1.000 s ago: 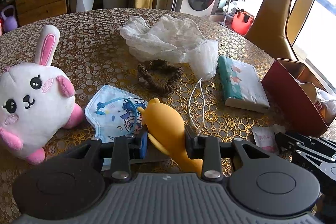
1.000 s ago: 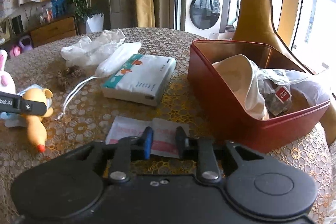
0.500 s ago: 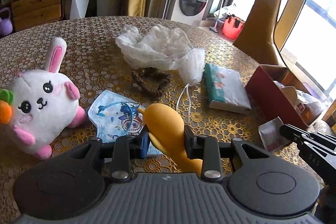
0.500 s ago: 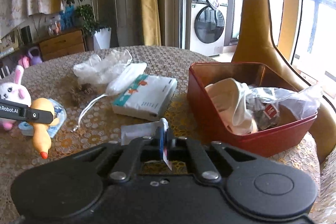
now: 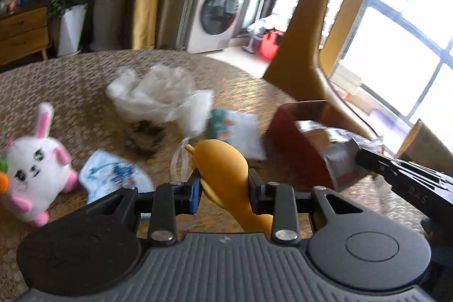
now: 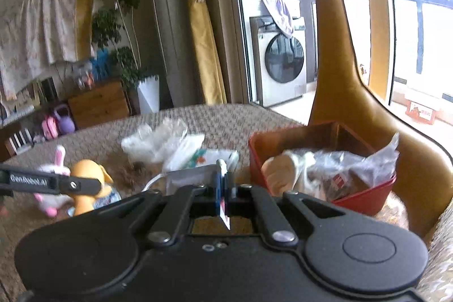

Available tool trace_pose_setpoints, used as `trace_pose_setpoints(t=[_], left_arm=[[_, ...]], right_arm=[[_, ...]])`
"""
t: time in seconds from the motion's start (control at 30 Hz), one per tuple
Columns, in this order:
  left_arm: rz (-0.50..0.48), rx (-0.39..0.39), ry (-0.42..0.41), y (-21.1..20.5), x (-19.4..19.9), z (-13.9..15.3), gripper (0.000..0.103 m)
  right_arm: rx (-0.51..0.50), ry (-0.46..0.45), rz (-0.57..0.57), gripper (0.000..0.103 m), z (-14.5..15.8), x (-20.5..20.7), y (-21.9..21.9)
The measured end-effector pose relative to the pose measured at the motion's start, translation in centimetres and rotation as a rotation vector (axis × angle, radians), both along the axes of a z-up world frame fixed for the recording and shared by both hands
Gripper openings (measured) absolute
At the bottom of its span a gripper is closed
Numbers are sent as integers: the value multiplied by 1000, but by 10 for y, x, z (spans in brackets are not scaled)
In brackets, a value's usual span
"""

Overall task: Organize soft objects
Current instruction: 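Carry the duck in the left tool and sachet in the right tool over the red box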

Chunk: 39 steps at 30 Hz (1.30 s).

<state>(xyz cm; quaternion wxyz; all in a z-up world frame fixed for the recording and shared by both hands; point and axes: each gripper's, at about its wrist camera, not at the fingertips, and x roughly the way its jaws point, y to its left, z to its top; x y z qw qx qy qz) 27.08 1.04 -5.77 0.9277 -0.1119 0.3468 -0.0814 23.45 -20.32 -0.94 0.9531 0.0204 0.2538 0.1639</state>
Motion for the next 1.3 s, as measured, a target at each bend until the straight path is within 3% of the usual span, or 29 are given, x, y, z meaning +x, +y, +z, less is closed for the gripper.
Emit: trace_pose_setpoints(t=[0.37, 0.7, 0.97, 1.3], left_arm=[[-149, -14, -24, -78, 26, 28, 32], [-230, 1, -4, -145, 68, 28, 32], [-256, 44, 14, -184, 105, 11, 32], [-242, 55, 86, -196, 144, -23, 32]], right_arm=[[14, -53, -90, 2, 25, 15, -47], [47, -19, -188, 2, 23, 51, -98], [43, 25, -231, 2, 2, 84, -114], [49, 111, -242, 2, -36, 107, -123]])
